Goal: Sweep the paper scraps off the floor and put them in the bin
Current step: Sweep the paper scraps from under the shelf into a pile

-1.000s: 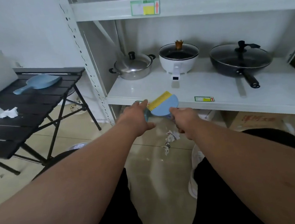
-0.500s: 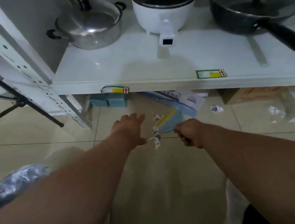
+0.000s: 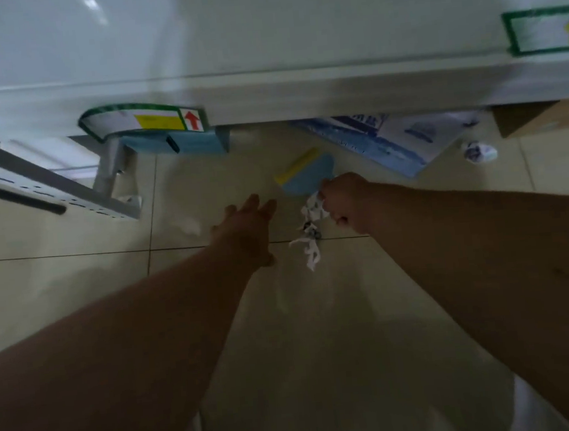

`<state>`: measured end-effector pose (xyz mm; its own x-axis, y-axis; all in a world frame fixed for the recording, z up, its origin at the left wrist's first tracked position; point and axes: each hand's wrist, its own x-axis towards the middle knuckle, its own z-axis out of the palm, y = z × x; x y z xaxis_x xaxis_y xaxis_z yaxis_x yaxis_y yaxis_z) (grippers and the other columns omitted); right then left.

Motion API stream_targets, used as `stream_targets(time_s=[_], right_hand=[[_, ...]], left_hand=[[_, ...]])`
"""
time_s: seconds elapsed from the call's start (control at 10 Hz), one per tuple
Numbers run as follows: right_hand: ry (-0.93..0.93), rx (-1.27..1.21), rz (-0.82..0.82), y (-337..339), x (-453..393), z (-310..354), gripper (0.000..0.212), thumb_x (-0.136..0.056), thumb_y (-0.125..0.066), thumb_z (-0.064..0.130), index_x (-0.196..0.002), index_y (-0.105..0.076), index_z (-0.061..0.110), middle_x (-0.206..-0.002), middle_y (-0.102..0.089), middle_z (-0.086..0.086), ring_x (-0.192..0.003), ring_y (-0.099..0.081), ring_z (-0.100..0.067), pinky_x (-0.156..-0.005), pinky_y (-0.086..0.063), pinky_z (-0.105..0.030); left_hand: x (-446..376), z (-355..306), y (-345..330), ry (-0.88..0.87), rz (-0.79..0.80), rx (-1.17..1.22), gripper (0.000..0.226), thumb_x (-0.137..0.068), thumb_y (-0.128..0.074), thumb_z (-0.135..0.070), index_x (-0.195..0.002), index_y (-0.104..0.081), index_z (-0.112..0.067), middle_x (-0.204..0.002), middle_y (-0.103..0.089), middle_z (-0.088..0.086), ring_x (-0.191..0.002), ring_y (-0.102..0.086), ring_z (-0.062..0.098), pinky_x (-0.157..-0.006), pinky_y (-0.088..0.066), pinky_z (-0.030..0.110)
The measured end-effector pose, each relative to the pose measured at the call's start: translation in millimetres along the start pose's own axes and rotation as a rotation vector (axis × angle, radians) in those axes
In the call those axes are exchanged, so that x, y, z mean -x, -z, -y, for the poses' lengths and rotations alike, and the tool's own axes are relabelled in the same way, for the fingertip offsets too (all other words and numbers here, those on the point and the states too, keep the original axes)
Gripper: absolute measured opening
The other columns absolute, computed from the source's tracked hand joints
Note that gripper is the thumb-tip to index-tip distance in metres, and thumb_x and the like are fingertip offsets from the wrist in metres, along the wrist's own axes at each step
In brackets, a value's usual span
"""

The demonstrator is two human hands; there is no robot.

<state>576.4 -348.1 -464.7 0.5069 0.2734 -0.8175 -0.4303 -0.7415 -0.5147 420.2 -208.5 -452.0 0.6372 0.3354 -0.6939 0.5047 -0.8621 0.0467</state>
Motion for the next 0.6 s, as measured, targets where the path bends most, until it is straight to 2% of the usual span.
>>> stream_targets(time_s=[0.1, 0.2, 0.3, 0.4, 0.5, 0.6], right_hand=[[0.042, 0.092, 0.018, 2.5, -6.4, -12.5, 0.036, -0.1, -0.048, 0.02, -0.128, -0.06, 0.003, -0.09, -0.057, -0.009, -0.074, -0.054, -0.023, -0.065, -0.048, -0.034], [0.001, 0.067, -0.021, 20.8, -1.1, -41.9, 0.014, -0.099, -0.047, 0.024, -0.096, -0.06, 0.019, -0.077, -0.047, 0.001, -0.061, -0.044, -0.013, -0.053, -0.039, -0.027], [-0.067, 0.084, -0.084, 48.5, 8.2, -70.8, 0.018, -0.1, -0.049, 0.029, -0.087, -0.059, 0.022, -0.075, -0.052, -0.002, -0.057, -0.046, -0.015, -0.052, -0.037, -0.026], [-0.133, 0.043, -0.175, 68.0, 23.5, -80.8, 0.02, -0.095, -0.055, 0.031, -0.085, -0.062, 0.016, -0.065, -0.053, -0.004, -0.048, -0.045, -0.016, -0.048, -0.034, -0.023], [0.021, 0.144, -0.212, 66.8, 28.7, -76.0, 0.022, -0.09, -0.056, 0.037, -0.081, -0.062, 0.018, -0.069, -0.057, -0.004, -0.053, -0.049, -0.017, -0.048, -0.037, -0.026], [0.245, 0.421, -0.13, 42.0, 28.1, -66.0, 0.03, -0.092, -0.059, 0.039, -0.093, -0.071, 0.011, -0.089, -0.069, -0.006, -0.08, -0.062, -0.022, -0.069, -0.05, -0.033]], left_hand=[[-13.6, -0.3, -7.9, 0.025, 0.032, 0.0, 0.127, -0.073, -0.091, -0.042, -0.162, 0.0, -0.043, -0.172, 0.007, -0.006, -0.151, -0.018, 0.042, -0.111, -0.041, 0.061], [-21.9, -2.6, -23.7, 0.017, 0.056, -0.049, 0.122, -0.077, -0.087, -0.04, -0.162, -0.001, -0.042, -0.172, 0.007, 0.001, -0.149, -0.022, 0.047, -0.115, -0.038, 0.056], [-29.1, -10.5, -43.9, 0.03, 0.023, -0.058, 0.107, -0.086, -0.078, -0.033, -0.162, -0.003, -0.039, -0.171, 0.009, 0.005, -0.149, -0.017, 0.05, -0.118, -0.034, 0.055], [-32.4, -10.0, -51.1, 0.014, -0.025, -0.002, 0.093, -0.089, -0.066, -0.024, -0.161, -0.008, -0.037, -0.17, 0.005, 0.009, -0.15, -0.017, 0.05, -0.119, -0.031, 0.057], [-26.9, -8.2, -63.5, 0.001, -0.065, 0.031, 0.088, -0.086, -0.06, -0.021, -0.159, -0.015, -0.035, -0.169, -0.002, 0.011, -0.153, -0.016, 0.042, -0.119, -0.03, 0.056], [-10.3, 1.8, -71.0, -0.007, -0.098, 0.084, 0.086, -0.085, -0.064, -0.021, -0.158, -0.021, -0.036, -0.169, -0.007, 0.008, -0.155, -0.015, 0.034, -0.118, -0.034, 0.055]])
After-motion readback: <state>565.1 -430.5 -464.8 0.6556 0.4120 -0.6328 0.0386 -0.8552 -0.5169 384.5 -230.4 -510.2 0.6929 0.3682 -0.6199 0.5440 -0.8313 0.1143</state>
